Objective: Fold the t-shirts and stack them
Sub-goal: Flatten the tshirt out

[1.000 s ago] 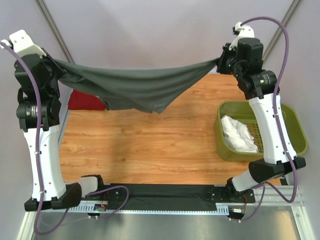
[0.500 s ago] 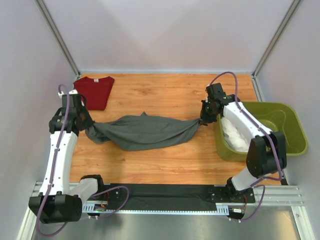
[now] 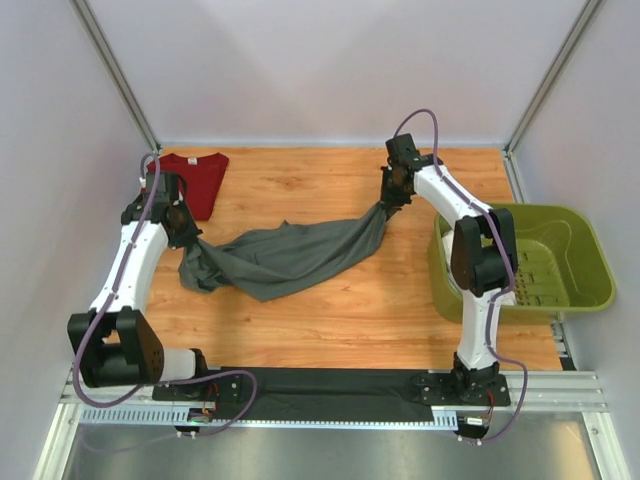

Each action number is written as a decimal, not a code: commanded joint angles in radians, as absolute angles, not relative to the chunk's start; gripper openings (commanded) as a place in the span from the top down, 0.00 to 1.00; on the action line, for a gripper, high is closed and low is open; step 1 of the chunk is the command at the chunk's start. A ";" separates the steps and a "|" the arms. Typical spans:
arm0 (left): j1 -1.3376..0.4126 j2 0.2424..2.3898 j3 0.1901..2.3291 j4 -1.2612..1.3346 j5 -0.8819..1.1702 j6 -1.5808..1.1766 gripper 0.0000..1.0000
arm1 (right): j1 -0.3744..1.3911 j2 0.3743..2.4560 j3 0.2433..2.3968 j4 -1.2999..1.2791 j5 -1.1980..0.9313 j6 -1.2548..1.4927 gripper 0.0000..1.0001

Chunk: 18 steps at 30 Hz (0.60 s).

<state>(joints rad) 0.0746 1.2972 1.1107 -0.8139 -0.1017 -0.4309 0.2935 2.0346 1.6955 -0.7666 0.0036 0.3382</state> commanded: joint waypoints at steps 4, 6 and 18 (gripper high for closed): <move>0.080 1.440 1.244 -0.752 -0.069 -0.429 1.00 | 0.290 2.204 1.930 -0.836 0.086 0.287 0.96; 0.081 1.474 1.265 -0.739 -0.057 -0.463 1.00 | 0.290 2.217 1.957 -0.842 0.045 0.285 0.81; 0.084 1.484 1.310 -0.741 -0.097 -0.584 1.00 | 0.383 1.853 1.656 -0.809 -0.147 0.307 0.09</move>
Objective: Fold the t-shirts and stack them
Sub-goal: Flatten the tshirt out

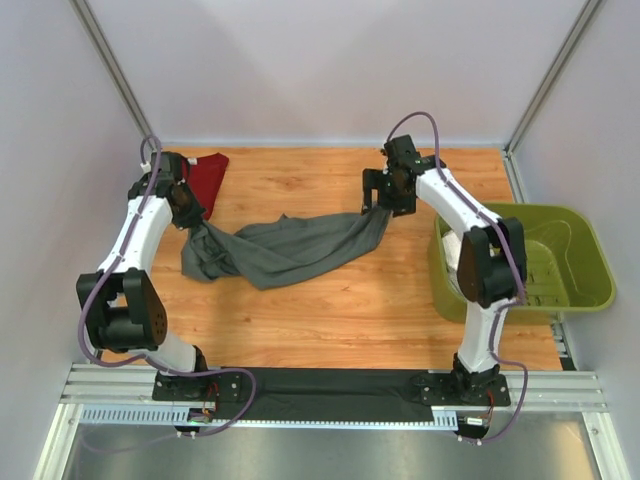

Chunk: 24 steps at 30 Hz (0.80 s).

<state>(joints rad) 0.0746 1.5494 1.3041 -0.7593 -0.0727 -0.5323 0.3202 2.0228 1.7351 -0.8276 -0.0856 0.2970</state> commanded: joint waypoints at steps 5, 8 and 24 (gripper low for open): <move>0.083 1.388 1.236 -0.732 -0.103 -0.595 1.00 | 0.558 1.746 1.424 -0.747 -0.143 0.368 0.10; 0.083 1.370 1.217 -0.738 -0.100 -0.592 1.00 | 0.619 1.753 1.356 -0.684 -0.164 0.380 0.15; 0.083 1.266 1.150 -0.758 -0.107 -0.574 1.00 | 0.650 1.985 1.393 -0.509 -0.008 0.480 0.31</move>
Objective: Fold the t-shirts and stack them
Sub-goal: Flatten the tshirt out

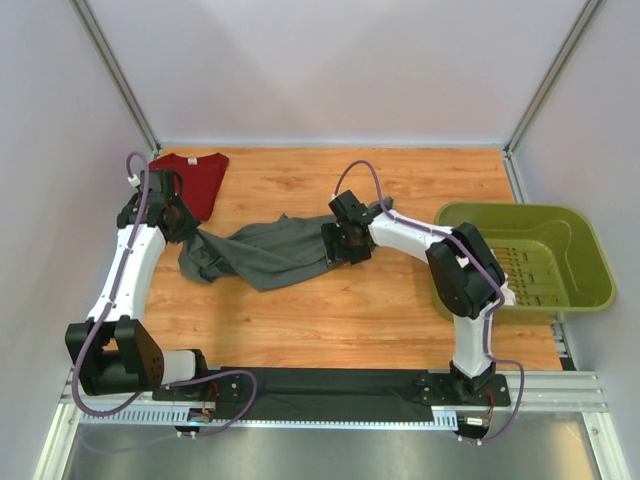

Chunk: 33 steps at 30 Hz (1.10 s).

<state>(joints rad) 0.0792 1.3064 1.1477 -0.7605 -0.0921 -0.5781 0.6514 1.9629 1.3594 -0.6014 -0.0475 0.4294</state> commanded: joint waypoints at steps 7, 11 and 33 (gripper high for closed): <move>0.083 1.262 1.144 -0.758 -0.110 -0.571 1.00 | 0.650 2.025 1.390 -0.451 0.034 0.503 0.38; 0.083 1.269 1.155 -0.764 -0.107 -0.566 1.00 | 0.647 2.065 1.452 -0.521 0.125 0.486 0.99; 0.084 1.199 1.875 -1.272 -0.468 -0.287 1.00 | 0.502 1.721 2.102 -1.559 -0.107 0.296 1.00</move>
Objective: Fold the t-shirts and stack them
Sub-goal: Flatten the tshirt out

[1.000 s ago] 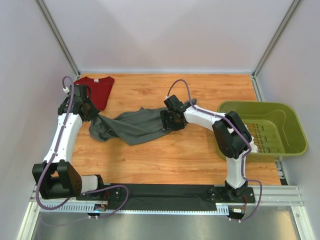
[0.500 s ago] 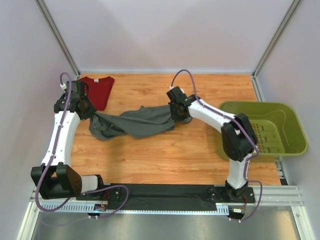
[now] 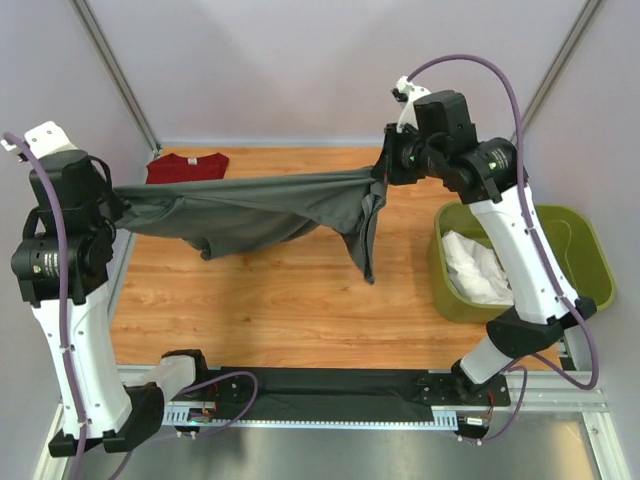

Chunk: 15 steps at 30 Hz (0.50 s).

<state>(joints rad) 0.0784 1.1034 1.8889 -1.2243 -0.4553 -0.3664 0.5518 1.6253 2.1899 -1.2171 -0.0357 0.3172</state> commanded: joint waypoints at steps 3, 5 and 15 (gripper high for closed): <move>0.083 1.256 1.815 -1.220 -0.378 -0.301 1.00 | 0.495 1.793 1.966 -1.438 -0.132 0.293 1.00; 0.084 1.290 1.708 -1.133 -0.330 -0.320 1.00 | 0.495 1.825 1.898 -1.363 -0.146 0.291 1.00; 0.031 1.527 1.503 -0.818 -0.304 -0.327 1.00 | 0.443 2.100 1.813 -0.976 -0.077 0.196 1.00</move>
